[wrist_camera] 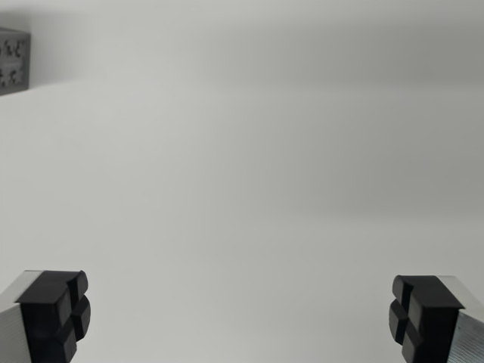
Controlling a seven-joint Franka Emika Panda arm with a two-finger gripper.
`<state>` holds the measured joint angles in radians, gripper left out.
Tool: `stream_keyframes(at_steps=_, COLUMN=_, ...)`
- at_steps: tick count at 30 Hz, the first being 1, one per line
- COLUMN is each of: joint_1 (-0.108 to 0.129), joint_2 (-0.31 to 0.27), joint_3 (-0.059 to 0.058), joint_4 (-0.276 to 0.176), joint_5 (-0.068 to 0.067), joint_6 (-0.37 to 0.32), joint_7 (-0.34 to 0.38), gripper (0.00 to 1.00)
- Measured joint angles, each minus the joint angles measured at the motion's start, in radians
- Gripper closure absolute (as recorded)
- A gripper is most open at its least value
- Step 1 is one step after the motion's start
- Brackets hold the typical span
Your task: Destack cube
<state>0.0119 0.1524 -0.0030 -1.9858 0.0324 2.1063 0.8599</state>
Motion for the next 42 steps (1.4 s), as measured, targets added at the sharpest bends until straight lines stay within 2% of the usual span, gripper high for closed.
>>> stream_keyframes(at_steps=22, joint_1=0.006, joint_2=0.005, joint_3=0.001, joint_4=0.001, joint_5=0.0, joint_6=0.001, joint_7=0.011, gripper=0.0)
stream_keyframes(at_steps=42, joint_1=0.051, joint_2=0.049, joint_3=0.01, joint_4=0.02, joint_5=-0.001, joint_6=0.032, joint_7=0.092, gripper=0.0)
